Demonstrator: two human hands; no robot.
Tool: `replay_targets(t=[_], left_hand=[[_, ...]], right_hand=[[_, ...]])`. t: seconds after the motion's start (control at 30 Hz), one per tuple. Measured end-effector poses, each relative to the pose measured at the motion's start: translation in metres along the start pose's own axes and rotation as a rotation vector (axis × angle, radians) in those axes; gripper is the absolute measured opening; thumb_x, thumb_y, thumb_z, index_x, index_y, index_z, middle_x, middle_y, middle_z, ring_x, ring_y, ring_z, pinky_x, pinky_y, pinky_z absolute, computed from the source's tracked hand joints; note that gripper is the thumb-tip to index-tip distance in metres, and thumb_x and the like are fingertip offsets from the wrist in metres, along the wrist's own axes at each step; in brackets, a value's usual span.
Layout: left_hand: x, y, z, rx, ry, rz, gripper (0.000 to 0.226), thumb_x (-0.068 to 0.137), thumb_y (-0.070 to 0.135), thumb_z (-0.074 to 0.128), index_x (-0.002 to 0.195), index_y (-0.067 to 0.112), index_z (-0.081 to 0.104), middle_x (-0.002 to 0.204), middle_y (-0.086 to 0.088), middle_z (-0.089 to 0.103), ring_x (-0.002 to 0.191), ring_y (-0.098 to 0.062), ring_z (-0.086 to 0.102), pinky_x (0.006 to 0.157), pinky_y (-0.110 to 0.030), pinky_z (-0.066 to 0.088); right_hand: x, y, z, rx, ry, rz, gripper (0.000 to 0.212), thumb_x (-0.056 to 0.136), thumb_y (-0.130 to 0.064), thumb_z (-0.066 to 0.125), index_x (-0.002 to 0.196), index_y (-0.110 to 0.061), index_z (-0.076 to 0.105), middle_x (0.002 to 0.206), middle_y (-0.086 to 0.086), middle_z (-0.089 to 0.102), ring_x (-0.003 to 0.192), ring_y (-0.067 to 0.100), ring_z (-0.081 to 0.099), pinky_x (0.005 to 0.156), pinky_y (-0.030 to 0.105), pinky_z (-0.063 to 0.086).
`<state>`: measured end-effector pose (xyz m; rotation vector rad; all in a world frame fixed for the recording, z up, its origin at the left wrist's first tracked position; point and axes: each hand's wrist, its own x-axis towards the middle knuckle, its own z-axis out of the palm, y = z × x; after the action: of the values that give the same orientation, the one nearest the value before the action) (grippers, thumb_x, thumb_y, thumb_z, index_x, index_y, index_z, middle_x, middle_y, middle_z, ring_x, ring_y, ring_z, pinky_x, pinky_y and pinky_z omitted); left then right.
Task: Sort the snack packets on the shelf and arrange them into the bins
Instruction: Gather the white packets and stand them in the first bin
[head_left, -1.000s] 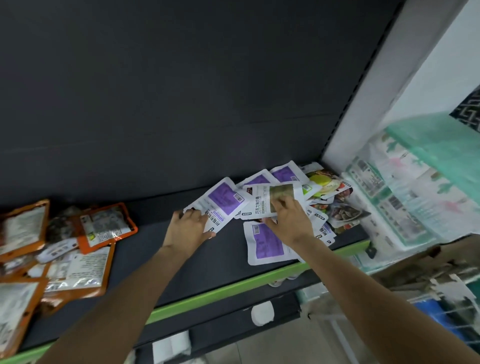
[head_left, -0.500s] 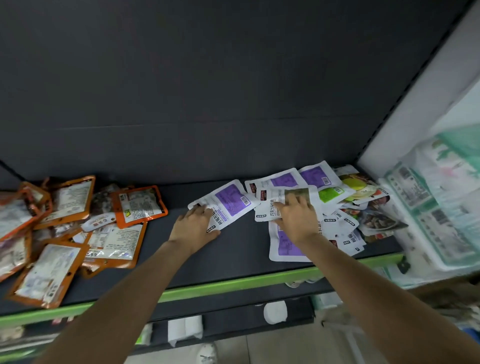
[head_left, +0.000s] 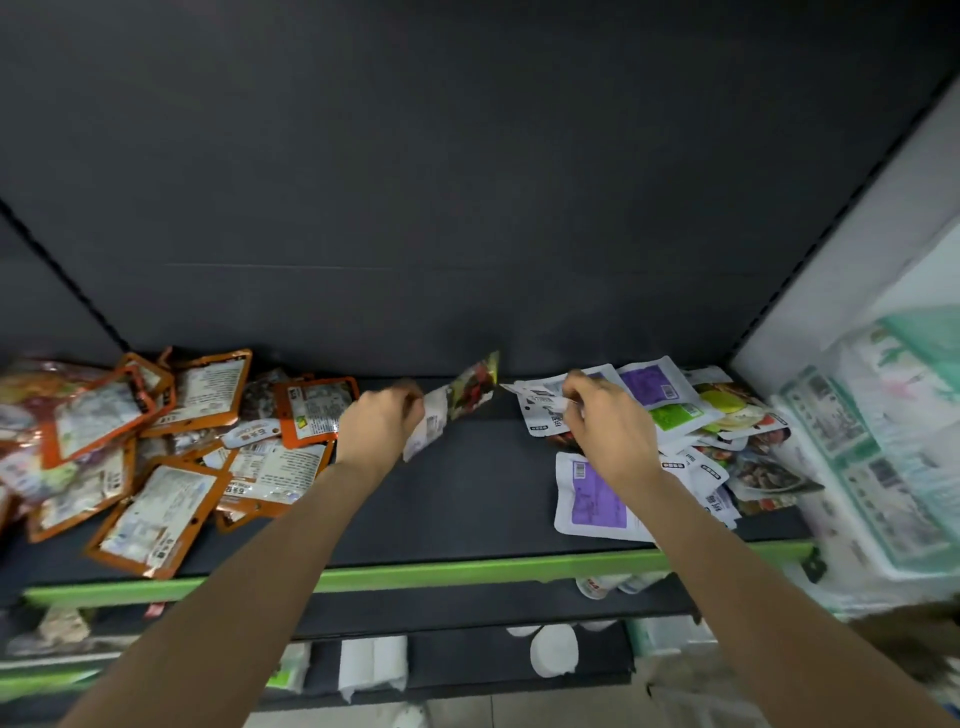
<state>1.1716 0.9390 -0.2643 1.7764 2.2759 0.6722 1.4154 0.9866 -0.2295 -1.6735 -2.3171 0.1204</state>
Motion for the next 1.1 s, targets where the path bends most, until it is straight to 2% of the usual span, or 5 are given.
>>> replay_targets(t=[0.23,0.4,0.5,0.7,1.1], left_hand=[[-0.016,-0.015,-0.035,-0.315,0.082,-0.196,0.016,0.094,0.019,0.055,0.100,0.011,0.067,0.086,-0.003,0.067,0.085,-0.023,0.063,0.071,-0.036,0.052],[-0.033,-0.045,-0.067,-0.473,0.148,-0.262,0.009,0.093,0.018,0.056,0.086,0.018,0.061,0.081,-0.002,0.064,0.062,-0.017,0.054,0.050,-0.030,0.039],[-0.054,-0.071,-0.092,-0.542,0.206,-0.278,0.015,0.091,0.022,0.062,0.076,0.022,0.059,0.067,0.002,0.060,0.058,-0.012,0.051,0.052,-0.028,0.033],[-0.096,-0.124,-0.168,-0.674,0.360,-0.212,0.012,0.087,0.024,0.067,0.077,0.019,0.065,0.078,0.006,0.065,0.073,-0.007,0.060,0.062,-0.018,0.044],[-0.183,-0.303,-0.310,-0.592,0.384,-0.230,0.020,0.084,0.018,0.071,0.067,0.026,0.064,0.063,0.010,0.064,0.054,0.001,0.057,0.056,-0.015,0.043]], right_hand=[[0.001,-0.034,-0.021,0.302,0.008,0.045,0.017,0.095,-0.024,0.051,0.089,-0.010,0.058,0.078,0.005,0.065,0.075,0.027,0.062,0.061,0.034,0.046],[-0.001,-0.079,-0.018,0.456,0.016,-0.027,0.004,0.092,-0.016,0.058,0.093,-0.014,0.061,0.088,0.001,0.071,0.081,0.020,0.067,0.070,0.039,0.055],[-0.008,-0.118,-0.019,0.475,0.032,-0.071,0.005,0.091,-0.016,0.058,0.092,-0.013,0.062,0.085,0.000,0.070,0.073,0.016,0.062,0.067,0.031,0.050],[-0.027,-0.218,-0.024,0.601,0.150,-0.166,0.010,0.090,-0.019,0.061,0.081,-0.022,0.064,0.076,-0.012,0.065,0.071,0.006,0.063,0.063,0.034,0.053],[-0.092,-0.463,0.003,0.738,0.093,-0.235,0.009,0.088,-0.012,0.062,0.084,-0.017,0.068,0.077,-0.009,0.065,0.078,0.009,0.062,0.071,0.027,0.050]])
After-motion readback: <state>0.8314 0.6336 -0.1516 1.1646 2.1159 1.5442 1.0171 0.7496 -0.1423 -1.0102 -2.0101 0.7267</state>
